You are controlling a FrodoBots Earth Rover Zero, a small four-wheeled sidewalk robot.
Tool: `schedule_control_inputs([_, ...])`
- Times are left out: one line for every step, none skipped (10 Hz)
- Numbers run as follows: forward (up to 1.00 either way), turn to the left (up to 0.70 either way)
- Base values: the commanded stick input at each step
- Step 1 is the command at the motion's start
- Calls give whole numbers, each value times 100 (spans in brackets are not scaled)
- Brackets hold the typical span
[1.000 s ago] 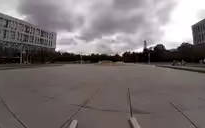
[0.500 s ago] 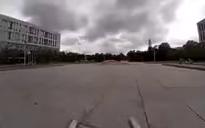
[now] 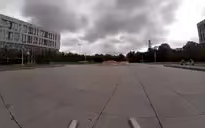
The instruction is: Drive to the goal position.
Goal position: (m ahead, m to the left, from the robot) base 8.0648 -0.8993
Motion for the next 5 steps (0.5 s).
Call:
schedule_control_inputs([100, 0])
schedule_control_inputs([100, 0])
schedule_control_inputs([100, 0])
schedule_control_inputs([100, 0])
schedule_control_inputs([100, 0])
